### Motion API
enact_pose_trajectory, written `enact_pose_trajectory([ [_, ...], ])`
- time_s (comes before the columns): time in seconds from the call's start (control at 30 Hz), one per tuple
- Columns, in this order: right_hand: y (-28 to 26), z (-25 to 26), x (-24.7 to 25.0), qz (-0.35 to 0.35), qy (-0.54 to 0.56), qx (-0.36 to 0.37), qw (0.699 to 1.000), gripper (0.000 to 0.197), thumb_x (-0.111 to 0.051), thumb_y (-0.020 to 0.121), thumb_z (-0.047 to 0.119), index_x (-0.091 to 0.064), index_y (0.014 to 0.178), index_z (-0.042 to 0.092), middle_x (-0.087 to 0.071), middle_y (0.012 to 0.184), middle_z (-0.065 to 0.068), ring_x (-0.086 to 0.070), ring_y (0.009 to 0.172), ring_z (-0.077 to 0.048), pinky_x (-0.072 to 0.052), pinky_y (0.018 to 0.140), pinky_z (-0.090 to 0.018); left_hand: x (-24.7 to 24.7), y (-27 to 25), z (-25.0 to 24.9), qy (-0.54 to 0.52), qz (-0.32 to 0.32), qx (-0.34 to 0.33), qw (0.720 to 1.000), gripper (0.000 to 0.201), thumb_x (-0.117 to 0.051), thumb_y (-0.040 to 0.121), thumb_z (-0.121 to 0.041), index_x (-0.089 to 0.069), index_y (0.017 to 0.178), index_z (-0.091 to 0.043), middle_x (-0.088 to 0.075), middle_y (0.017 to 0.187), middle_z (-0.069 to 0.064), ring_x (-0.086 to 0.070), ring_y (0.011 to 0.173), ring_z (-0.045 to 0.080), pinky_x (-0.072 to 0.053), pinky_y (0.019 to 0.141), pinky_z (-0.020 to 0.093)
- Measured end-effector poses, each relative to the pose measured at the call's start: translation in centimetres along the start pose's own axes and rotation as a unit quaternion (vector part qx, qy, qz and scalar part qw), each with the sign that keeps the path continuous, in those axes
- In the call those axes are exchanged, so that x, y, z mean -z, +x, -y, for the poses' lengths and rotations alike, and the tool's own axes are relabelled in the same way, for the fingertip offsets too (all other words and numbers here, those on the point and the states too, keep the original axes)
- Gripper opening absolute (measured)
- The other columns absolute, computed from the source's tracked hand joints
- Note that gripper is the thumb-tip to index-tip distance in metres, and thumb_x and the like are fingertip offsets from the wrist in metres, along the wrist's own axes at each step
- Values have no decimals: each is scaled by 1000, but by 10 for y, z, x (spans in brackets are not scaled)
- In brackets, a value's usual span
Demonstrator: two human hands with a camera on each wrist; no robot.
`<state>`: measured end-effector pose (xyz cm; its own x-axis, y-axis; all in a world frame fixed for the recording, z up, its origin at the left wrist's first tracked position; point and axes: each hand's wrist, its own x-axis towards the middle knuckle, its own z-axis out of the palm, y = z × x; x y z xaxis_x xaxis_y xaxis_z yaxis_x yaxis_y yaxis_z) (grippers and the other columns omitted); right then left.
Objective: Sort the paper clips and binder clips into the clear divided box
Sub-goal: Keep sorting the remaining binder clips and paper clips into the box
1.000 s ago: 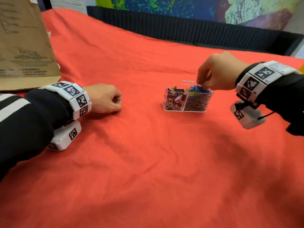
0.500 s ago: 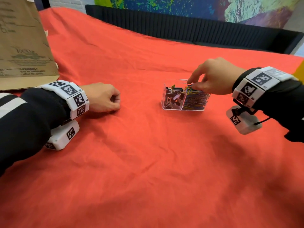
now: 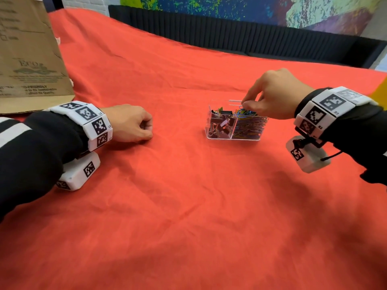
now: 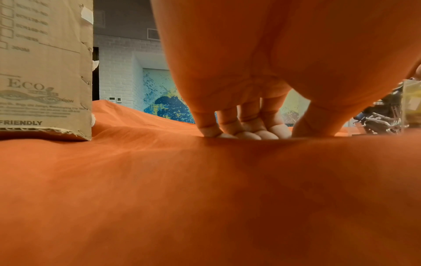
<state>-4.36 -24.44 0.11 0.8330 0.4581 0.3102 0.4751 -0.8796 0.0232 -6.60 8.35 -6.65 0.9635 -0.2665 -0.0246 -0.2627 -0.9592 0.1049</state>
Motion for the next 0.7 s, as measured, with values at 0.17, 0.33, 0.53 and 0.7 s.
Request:
enact_pose_trajectory([
  [0.17, 1, 1, -5, 16, -9, -20, 1000, 15, -70, 79, 21, -81, 87, 28, -65, 63, 15, -55, 66, -15, -43, 72, -24, 0, -1, -1, 0, 0, 1, 1000, 10, -62, 83, -31, -65, 79, -22, -67, 72, -10, -59, 69, 8, -45, 71, 25],
  [0.33, 2, 0, 0, 25, -5, -33, 999, 17, -72, 79, 18, -81, 87, 29, -55, 57, 23, -50, 58, 0, -40, 71, -22, 0, -1, -1, -1, 4, 1, 1000, 11, -62, 83, -31, -65, 79, -22, -67, 72, -9, -60, 70, 9, -47, 71, 26],
  [0.53, 0, 9, 2, 13, 20, -42, 999, 12, -70, 79, 34, -79, 82, 26, -69, 69, 11, -66, 77, -19, -54, 81, -32, 0, -1, -2, -6, 2, 1, 1000, 11, -62, 83, -30, -65, 79, -21, -67, 72, -8, -60, 69, 9, -44, 70, 25],
  [0.7, 7, 2, -2, 35, 20, -57, 998, 18, -77, 75, 38, -76, 87, 26, -71, 80, 8, -65, 78, -18, -55, 81, -34, 0, -1, -2, 0, 2, 8, 1000, 12, -62, 84, -32, -65, 80, -21, -67, 72, -9, -60, 69, 10, -43, 69, 24],
])
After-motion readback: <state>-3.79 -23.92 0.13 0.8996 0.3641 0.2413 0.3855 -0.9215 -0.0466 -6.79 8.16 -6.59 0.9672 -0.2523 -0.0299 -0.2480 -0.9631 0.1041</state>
